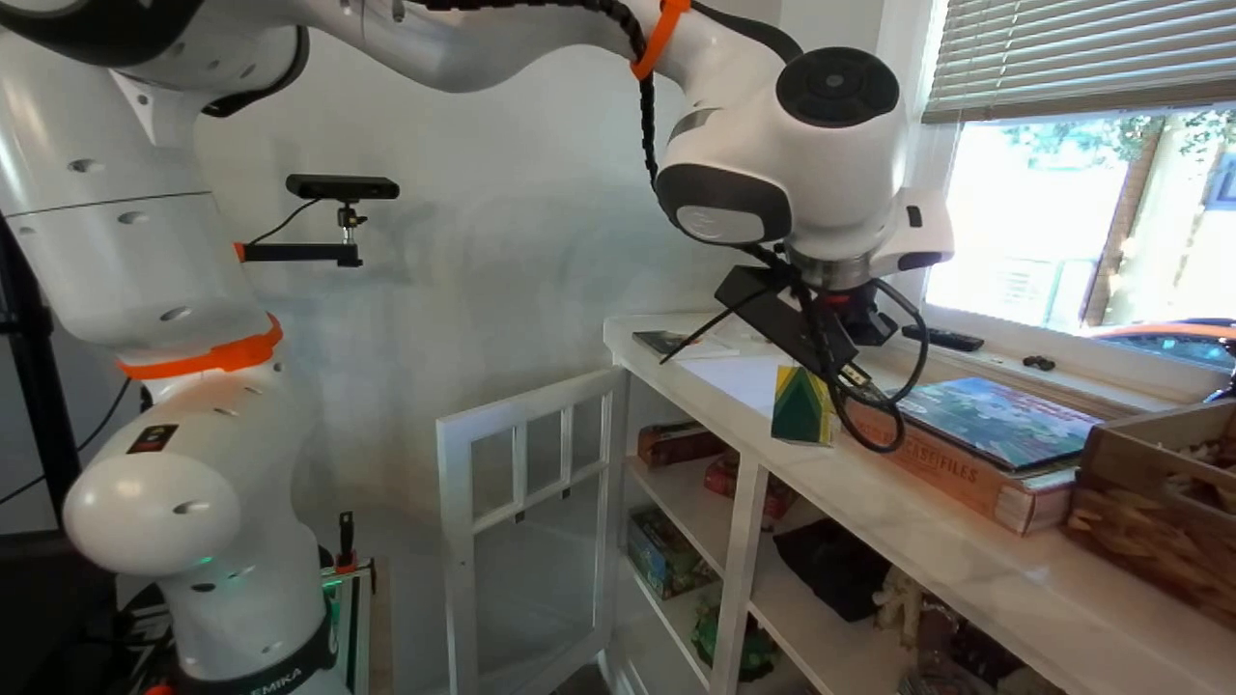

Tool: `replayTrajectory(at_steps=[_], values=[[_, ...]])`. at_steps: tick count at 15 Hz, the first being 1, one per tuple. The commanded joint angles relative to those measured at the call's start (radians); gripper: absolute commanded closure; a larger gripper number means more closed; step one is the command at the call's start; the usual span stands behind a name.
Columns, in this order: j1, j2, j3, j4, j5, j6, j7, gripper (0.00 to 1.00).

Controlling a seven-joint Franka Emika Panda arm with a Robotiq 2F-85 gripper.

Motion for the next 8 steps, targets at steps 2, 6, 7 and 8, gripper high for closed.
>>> replayTrajectory(at_steps=[2,6,7,8], values=[[0.014,-0.034,-0.038,-0.056,0.058,-0.074,-0.115,1.00],[0.002,-0.018,-0.048,-0.080,0.025,-0.142,-0.163,1.00],[-0.001,-0.015,-0.050,-0.086,0.022,-0.151,-0.170,1.00],[-0.003,-0.012,-0.051,-0.093,0.017,-0.153,-0.178,1.00]])
